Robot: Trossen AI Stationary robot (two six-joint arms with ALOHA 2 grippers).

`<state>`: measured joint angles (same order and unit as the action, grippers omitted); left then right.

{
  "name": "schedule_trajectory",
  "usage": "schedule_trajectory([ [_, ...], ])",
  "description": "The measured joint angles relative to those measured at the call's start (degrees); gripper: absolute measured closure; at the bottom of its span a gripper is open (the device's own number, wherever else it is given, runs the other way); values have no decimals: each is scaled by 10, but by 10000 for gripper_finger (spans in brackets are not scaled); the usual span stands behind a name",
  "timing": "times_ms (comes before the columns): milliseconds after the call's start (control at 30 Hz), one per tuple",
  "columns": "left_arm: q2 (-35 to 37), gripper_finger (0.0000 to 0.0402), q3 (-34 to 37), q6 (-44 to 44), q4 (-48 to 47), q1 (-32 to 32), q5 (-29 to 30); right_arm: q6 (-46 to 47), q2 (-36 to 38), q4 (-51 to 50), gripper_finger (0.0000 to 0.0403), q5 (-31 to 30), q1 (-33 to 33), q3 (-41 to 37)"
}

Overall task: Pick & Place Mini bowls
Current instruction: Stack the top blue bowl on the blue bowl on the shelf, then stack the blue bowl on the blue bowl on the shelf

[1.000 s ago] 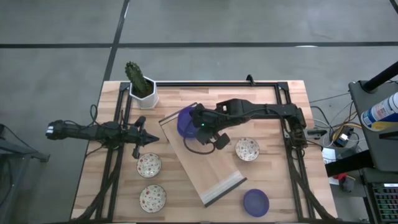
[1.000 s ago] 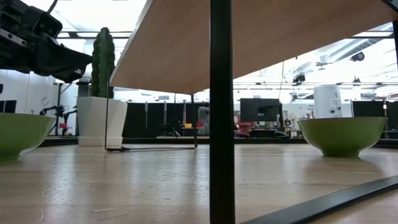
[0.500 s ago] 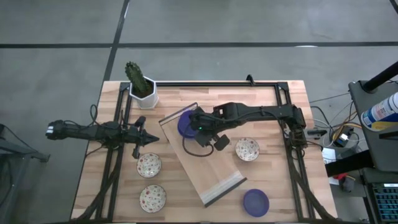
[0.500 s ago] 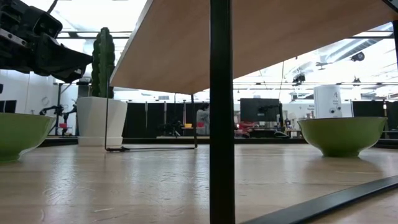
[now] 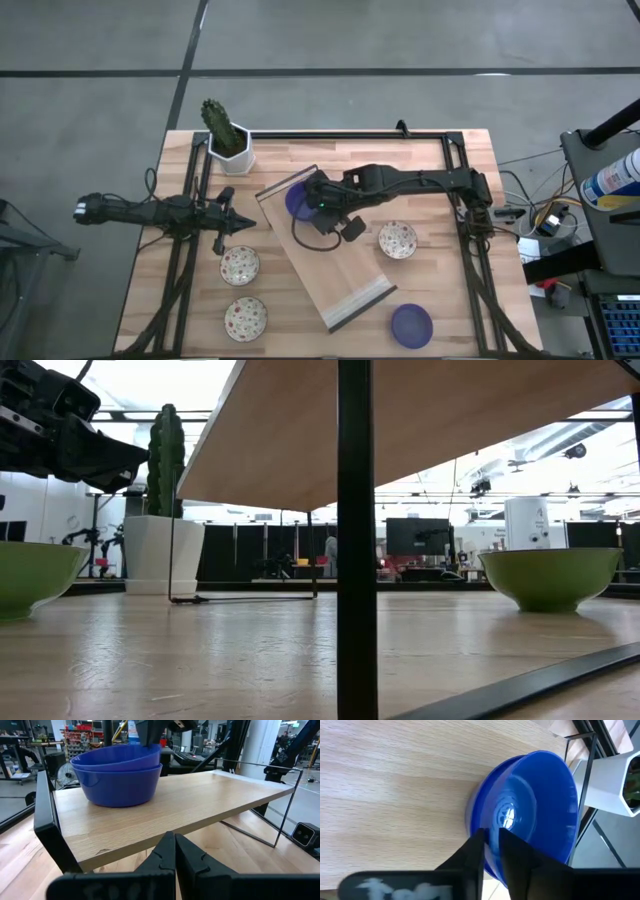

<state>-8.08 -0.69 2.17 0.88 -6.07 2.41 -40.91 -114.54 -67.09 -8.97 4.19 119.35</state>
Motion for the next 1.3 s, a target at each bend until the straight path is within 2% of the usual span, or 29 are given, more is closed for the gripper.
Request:
schedule_trajectory([
  [200, 0, 402, 0, 0, 0, 0, 0, 1, 0, -1, 306, 0, 1, 10],
  [400, 0, 402, 0, 0, 0, 0, 0, 34, 16, 2, 292, -2, 3, 28],
  [600, 0, 402, 0, 0, 0, 0, 0, 143, 30, -46, 301, 0, 14, 32],
  [1000, 0, 402, 0, 0, 0, 0, 0, 198, 49, -105, 323, 1, 74, 32],
  [1300, 0, 402, 0, 0, 0, 0, 0, 307, 64, -180, 335, 1, 121, 32],
])
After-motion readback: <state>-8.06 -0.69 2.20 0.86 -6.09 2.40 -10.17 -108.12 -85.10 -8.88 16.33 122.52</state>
